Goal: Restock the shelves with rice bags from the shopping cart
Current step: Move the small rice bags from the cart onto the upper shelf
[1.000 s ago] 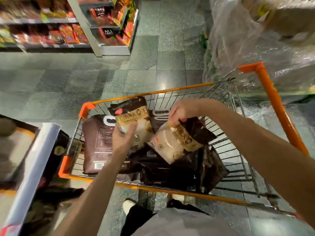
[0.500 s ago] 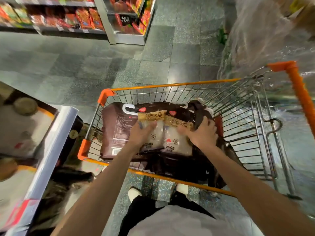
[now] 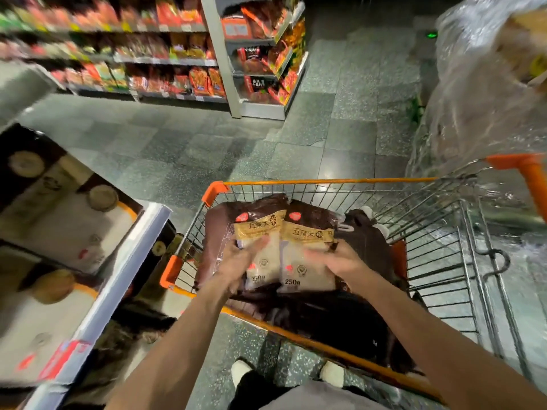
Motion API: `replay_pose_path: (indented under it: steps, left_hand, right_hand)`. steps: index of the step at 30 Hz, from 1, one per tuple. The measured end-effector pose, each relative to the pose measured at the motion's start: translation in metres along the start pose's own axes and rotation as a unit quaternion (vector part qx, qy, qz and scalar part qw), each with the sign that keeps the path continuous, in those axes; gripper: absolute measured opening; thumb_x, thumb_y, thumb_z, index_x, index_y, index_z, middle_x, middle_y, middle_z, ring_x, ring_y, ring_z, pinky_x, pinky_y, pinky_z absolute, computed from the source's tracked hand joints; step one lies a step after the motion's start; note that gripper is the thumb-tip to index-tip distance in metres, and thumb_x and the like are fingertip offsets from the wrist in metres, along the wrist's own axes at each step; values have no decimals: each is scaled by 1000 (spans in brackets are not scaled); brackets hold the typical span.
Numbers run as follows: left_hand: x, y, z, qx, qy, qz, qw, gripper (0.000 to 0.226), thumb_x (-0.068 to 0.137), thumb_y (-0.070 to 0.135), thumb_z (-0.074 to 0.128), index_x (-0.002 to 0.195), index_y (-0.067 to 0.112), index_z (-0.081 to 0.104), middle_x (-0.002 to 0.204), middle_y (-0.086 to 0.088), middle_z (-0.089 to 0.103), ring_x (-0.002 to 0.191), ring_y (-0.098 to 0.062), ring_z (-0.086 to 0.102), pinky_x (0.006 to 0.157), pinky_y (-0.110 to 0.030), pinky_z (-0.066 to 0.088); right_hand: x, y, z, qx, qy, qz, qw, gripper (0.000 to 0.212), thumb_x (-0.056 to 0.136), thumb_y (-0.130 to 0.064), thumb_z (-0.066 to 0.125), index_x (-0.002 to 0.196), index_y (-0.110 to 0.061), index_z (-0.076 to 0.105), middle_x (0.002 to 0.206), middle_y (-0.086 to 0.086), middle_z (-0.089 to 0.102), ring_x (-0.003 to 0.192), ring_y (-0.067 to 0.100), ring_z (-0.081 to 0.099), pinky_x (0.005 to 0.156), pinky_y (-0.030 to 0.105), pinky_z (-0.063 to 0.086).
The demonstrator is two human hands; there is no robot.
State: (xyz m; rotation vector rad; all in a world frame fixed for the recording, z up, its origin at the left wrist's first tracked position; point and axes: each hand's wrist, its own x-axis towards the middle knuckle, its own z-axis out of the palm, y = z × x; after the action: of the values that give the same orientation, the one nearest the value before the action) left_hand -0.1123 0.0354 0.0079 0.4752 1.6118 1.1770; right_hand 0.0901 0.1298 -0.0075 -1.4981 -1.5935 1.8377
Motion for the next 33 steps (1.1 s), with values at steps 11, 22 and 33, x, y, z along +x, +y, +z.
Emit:
replay_pose_path:
  steps: [11,22,33]
  left_hand:
    - [-93,151,-111,-64,253,184,948,35,78,34,79,102,10,72,97,-14,76,85,-29,72,79,-44,60]
    - [-268,277,-229,-9,475,340,811,16,88,30,73,99,19,68,94,1,76,81,-13,72,74,-37,59]
    - [-405,379,-314,-3,579,446,682,23,87,41,72,99,24,61,92,11,64,86,-6,58,66,-21,40]
  right_hand:
    - [-19,-220,86,96,-216,-153,959,30,86,-20,72,114,-11,69,108,6,74,105,26,68,96,46,52]
    - [-127,-418,202,5,-356,-369,859,32,77,-28,80,108,-23,71,101,-5,75,93,12,72,83,32,56]
    - [-211,-543,306,3,-491,-320,810,34,82,-39,72,107,-15,69,78,3,74,56,12,70,45,20,53]
